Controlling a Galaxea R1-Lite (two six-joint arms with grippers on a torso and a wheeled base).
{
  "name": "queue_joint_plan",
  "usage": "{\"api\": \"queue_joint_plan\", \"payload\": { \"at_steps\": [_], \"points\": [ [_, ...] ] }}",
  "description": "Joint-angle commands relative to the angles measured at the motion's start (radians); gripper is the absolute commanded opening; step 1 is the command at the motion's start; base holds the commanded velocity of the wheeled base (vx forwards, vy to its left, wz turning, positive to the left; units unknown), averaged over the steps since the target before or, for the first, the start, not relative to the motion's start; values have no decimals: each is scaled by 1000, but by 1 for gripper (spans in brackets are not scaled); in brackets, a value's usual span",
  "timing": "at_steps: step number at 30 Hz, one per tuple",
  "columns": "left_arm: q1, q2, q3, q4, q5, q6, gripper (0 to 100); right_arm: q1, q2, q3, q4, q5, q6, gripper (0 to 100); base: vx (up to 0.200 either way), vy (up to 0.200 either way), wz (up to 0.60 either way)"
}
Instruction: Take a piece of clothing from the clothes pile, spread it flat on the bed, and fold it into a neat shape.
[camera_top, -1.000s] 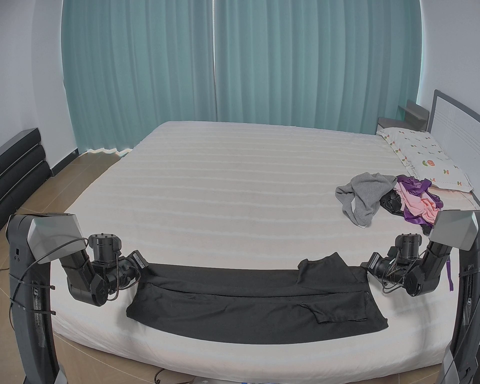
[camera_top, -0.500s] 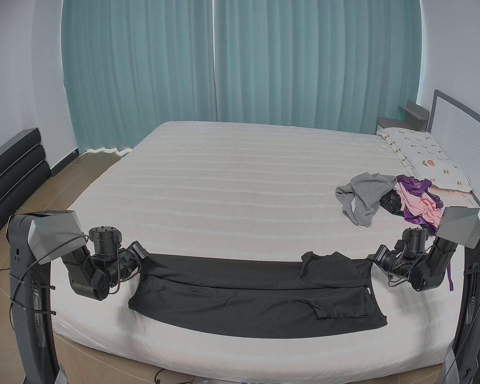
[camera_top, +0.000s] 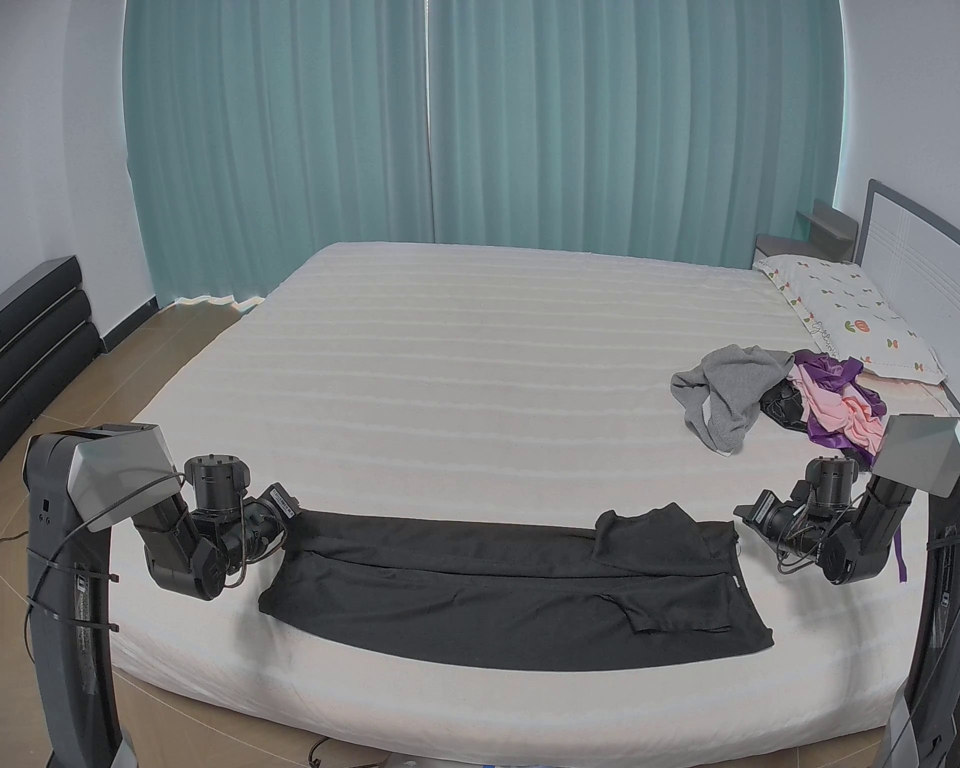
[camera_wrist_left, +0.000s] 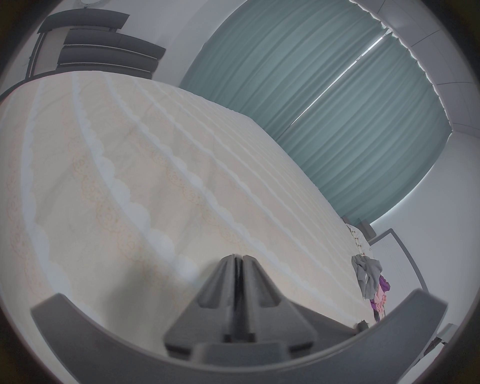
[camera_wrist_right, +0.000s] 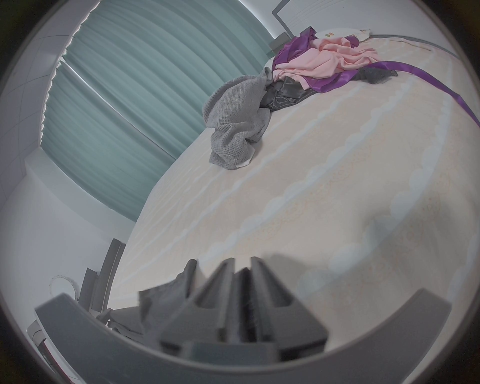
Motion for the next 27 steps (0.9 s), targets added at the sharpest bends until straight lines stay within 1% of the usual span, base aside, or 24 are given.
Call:
{"api": "queue_joint_plan", "payload": {
  "at_steps": [1,3,7,9,10,11,13,17,19,20,21,23,27],
  "points": [
    [-3,6,-1,0,-1,1,100,4,-2,5,0,1,0,100,0,0,0],
    [-1,6,-1,-1,-1,-1,100,4,-29,16,0,3,3,100,0,0,0],
    [3,0,16,-3,-1,-2,100,2,-99,63,0,41,4,100,0,0,0],
    [13,-10,34,-1,-1,-25,100,5,-139,97,-8,103,1,100,0,0,0],
    [14,-10,36,-1,-3,-27,100,5,-141,100,-10,107,0,100,0,0,0],
    [25,-30,48,0,-7,-57,100,10,-154,126,-31,153,-9,100,0,0,0],
    [36,-50,67,0,-16,-80,100,25,-162,138,-60,178,-19,100,0,0,0],
    [39,-60,93,0,-20,-86,100,68,-171,131,-49,192,-52,100,0,0,0],
    [40,-59,99,-1,-18,-86,100,109,-154,125,-37,192,-94,100,0,0,0],
    [40,-59,99,-1,-18,-86,100,109,-154,125,-37,192,-94,100,0,0,0],
    [39,-59,105,0,-18,-86,100,134,-131,120,-26,190,-135,100,0,0,0],
    [39,-59,107,-1,-18,-85,100,146,-108,102,-19,190,-164,100,0,0,0],
    [39,-59,113,-6,-18,-85,100,146,-95,72,17,190,-172,100,0,0,0]
  ]
}}
